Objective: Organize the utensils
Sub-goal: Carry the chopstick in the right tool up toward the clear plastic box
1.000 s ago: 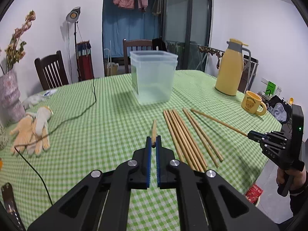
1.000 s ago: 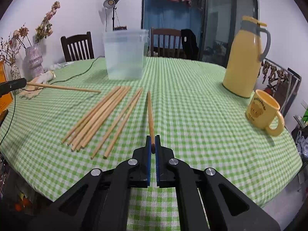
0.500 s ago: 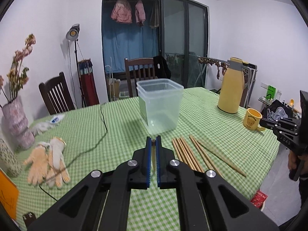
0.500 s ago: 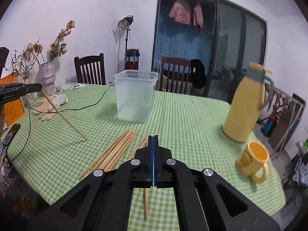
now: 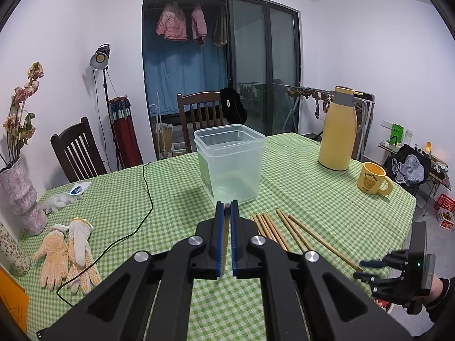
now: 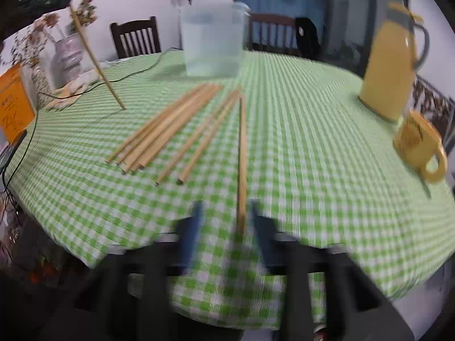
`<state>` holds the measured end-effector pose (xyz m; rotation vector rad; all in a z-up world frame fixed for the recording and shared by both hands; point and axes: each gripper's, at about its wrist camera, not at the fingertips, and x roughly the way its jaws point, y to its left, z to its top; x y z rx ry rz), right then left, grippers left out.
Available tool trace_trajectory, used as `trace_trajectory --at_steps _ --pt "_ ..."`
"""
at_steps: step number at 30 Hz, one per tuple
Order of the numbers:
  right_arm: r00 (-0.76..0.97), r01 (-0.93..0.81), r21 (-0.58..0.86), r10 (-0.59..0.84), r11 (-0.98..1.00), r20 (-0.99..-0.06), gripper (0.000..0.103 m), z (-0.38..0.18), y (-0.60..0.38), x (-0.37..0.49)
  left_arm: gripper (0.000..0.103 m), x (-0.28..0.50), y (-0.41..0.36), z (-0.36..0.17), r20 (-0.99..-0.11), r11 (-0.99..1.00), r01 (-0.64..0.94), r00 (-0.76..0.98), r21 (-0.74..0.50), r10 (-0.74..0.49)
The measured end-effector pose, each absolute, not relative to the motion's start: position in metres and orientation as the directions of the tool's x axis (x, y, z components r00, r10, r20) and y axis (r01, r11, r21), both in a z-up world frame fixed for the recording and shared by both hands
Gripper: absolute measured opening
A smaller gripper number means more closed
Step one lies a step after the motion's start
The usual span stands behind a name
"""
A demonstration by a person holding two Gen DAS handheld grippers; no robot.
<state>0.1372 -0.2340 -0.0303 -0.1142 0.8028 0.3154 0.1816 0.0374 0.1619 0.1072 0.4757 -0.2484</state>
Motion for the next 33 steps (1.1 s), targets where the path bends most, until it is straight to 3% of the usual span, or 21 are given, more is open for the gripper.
trace_trajectory --at_steps 7,11,22,33 --pt "0.656 -0.299 0.011 0.214 0.954 -0.724 0.005 -0.035 -0.241 0.132 0.002 0.180 0.040 0.160 -0.464 0.967 0.251 0.862 0.041 -0.204" --pt "0.644 -0.302 0.017 0.217 0.953 -0.734 0.004 -0.022 -0.239 0.134 0.002 0.180 0.041 0.162 -0.474 0.968 0.249 0.858 0.041 -0.201" --pt "0.740 -0.349 -0.005 0.273 0.937 -0.614 0.004 0.094 -0.259 0.151 0.001 0.191 0.053 0.166 -0.496 0.966 0.260 0.840 0.012 -0.220" --pt "0.724 -0.409 -0.002 0.324 0.912 -0.609 0.004 0.154 -0.255 0.188 0.001 0.207 0.058 0.170 -0.505 0.960 0.278 0.830 0.008 -0.236"
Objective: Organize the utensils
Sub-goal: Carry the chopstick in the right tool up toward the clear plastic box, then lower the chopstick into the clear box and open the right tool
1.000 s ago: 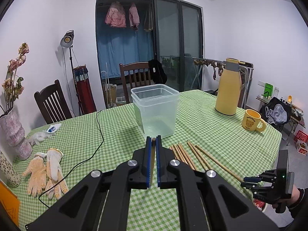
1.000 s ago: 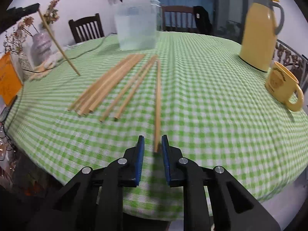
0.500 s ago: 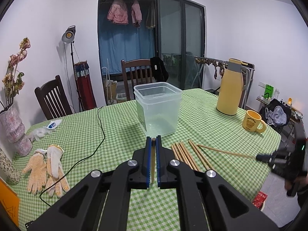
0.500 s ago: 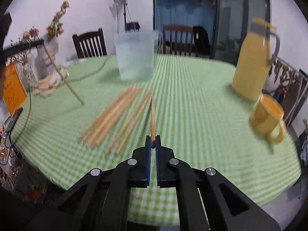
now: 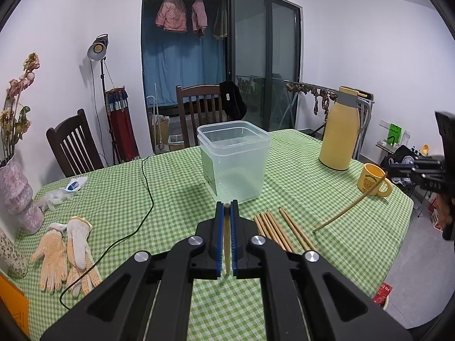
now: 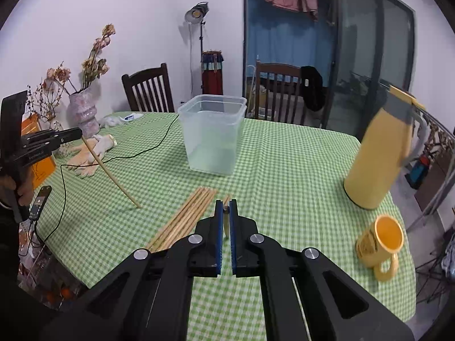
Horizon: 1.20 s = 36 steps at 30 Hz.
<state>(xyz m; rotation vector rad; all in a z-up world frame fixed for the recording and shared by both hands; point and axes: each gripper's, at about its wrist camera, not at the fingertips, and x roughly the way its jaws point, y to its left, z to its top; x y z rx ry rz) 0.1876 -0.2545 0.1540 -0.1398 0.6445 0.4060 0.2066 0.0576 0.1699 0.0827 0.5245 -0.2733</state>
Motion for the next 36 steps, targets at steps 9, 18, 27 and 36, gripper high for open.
trace_trajectory --at_steps 9,18,27,36 --pt "0.701 -0.425 0.013 0.339 0.905 -0.627 0.004 0.167 -0.243 0.236 0.001 0.226 0.056 0.172 -0.508 0.950 0.312 0.818 -0.006 -0.271" --pt "0.742 -0.420 -0.039 0.318 0.907 -0.590 0.004 0.186 -0.237 0.244 0.001 0.248 0.039 0.197 -0.506 0.906 0.422 0.777 -0.020 -0.373" --pt "0.793 -0.399 -0.046 0.319 0.916 -0.519 0.004 0.235 -0.258 0.261 0.001 0.275 0.024 0.267 -0.399 0.894 0.446 0.813 -0.043 -0.425" --pt "0.776 -0.492 -0.060 0.407 0.868 -0.482 0.004 0.286 -0.222 0.307 0.001 0.320 0.025 0.336 -0.363 0.926 0.369 0.855 -0.076 -0.370"
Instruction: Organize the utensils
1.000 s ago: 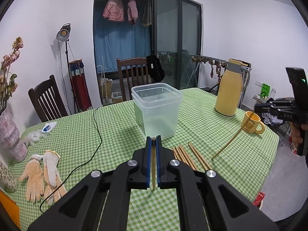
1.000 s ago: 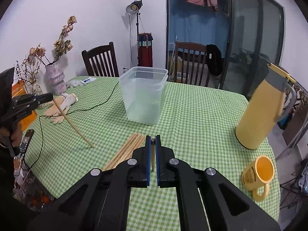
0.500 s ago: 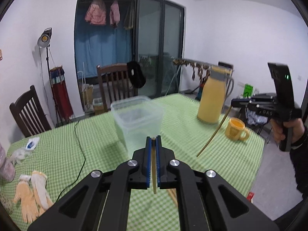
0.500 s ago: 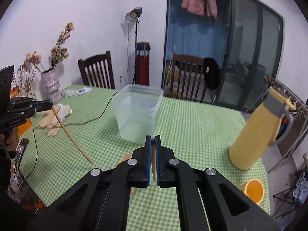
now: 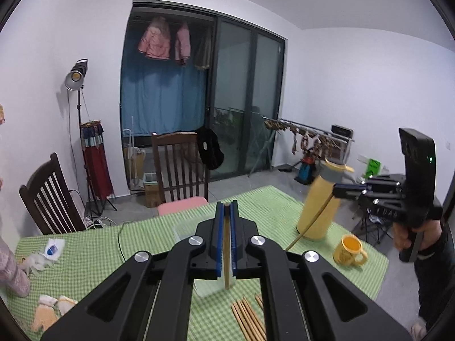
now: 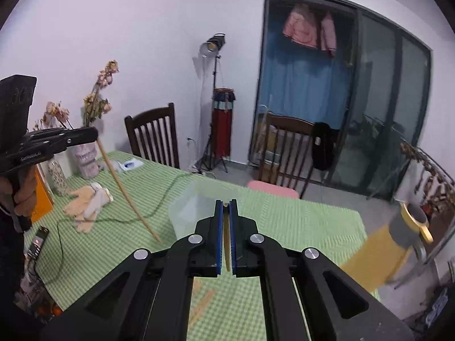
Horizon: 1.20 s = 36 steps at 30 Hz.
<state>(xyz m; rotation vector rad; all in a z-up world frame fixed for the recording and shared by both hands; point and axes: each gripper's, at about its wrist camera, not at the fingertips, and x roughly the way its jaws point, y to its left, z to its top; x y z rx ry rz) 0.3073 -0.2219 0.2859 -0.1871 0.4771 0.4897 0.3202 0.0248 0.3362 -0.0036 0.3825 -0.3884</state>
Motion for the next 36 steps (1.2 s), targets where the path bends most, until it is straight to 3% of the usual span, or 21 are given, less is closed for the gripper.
trace_trajectory --at_steps 5,10,15,20,25,32,33,34,35,36 --pt "0.756 -0.547 -0.047 0.468 0.836 -0.458 0.004 0.325 -0.192 0.350 0.001 0.356 0.032 0.374 -0.352 0.944 0.314 0.876 -0.101 -0.329" --pt "0.722 -0.566 -0.017 0.486 0.824 -0.493 0.004 0.328 -0.161 0.405 0.001 0.422 0.030 0.370 -0.429 0.962 0.238 0.861 -0.135 -0.273" --pt "0.604 -0.581 0.067 0.485 0.811 -0.633 0.004 0.270 -0.131 0.476 0.001 0.499 0.031 0.312 -0.572 0.970 0.139 0.788 -0.198 -0.230" --pt "0.459 -0.593 0.115 0.451 0.797 -0.765 0.004 0.201 -0.107 0.535 0.001 0.552 0.038 0.246 -0.706 0.983 0.018 0.694 -0.181 -0.142" --pt "0.422 -0.588 0.169 0.478 0.791 -0.770 0.005 0.182 -0.108 0.569 0.003 0.576 0.042 0.202 -0.761 0.987 -0.020 0.640 -0.157 -0.108" --pt "0.403 -0.585 0.167 0.464 0.793 -0.789 0.005 0.179 -0.096 0.586 0.005 0.594 0.039 0.191 -0.789 0.985 -0.052 0.606 -0.166 -0.100" --pt "0.391 -0.588 0.172 0.464 0.790 -0.795 0.009 0.177 -0.092 0.589 0.005 0.593 0.041 0.190 -0.790 0.983 -0.072 0.606 -0.171 -0.093" --pt "0.380 -0.588 0.178 0.464 0.789 -0.800 0.024 0.175 -0.091 0.591 0.007 0.591 0.043 0.190 -0.792 0.983 -0.083 0.605 -0.166 -0.083" --pt "0.376 -0.586 0.179 0.461 0.790 -0.804 0.051 0.173 -0.089 0.592 0.012 0.589 0.044 0.189 -0.792 0.983 -0.095 0.606 -0.160 -0.071" --pt "0.377 -0.585 0.177 0.458 0.792 -0.805 0.057 0.173 -0.088 0.591 0.018 0.586 0.046 0.190 -0.793 0.981 -0.105 0.606 -0.164 -0.068"
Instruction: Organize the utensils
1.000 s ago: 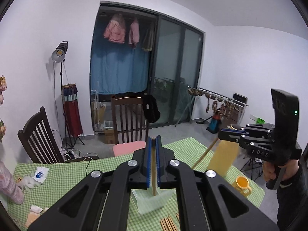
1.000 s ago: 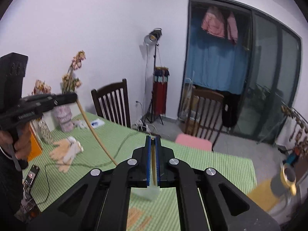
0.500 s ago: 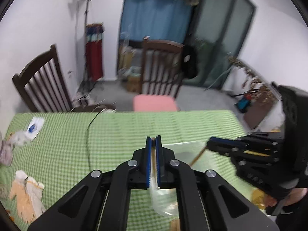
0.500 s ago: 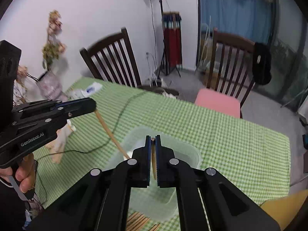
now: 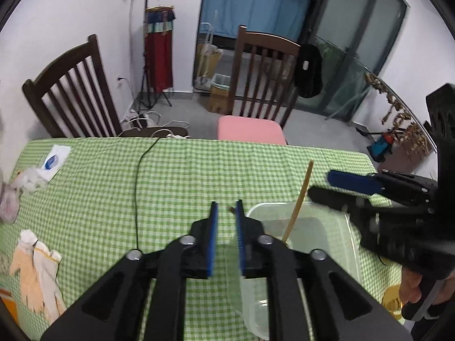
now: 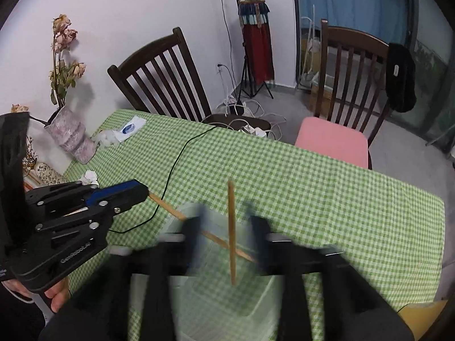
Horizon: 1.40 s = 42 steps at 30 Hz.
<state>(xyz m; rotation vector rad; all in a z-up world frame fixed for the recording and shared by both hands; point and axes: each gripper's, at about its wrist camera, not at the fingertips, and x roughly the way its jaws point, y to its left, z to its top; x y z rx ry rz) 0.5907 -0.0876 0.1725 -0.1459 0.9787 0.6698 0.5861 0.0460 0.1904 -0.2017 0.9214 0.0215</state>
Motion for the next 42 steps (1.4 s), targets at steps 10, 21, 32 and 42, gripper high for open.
trace_trajectory --at_steps 10,21,32,42 --pt "0.450 -0.559 0.147 0.447 0.816 -0.773 0.057 0.196 -0.109 0.560 0.044 0.531 0.063 0.221 -0.761 0.975 -0.160 0.648 -0.153 -0.013" --pt "0.566 -0.533 0.046 0.397 0.845 -0.723 0.073 0.208 -0.131 0.485 0.080 0.437 0.065 0.248 -0.686 0.972 -0.217 0.721 -0.086 0.100" --pt "0.705 -0.462 -0.022 0.353 0.887 -0.615 0.086 0.211 -0.158 0.399 0.095 0.332 0.051 0.257 -0.526 0.969 -0.240 0.831 -0.051 0.179" --pt "0.755 -0.449 -0.039 0.356 0.893 -0.550 0.087 0.162 -0.181 0.330 0.095 0.243 0.055 0.203 -0.452 0.954 -0.277 0.870 -0.112 0.200"
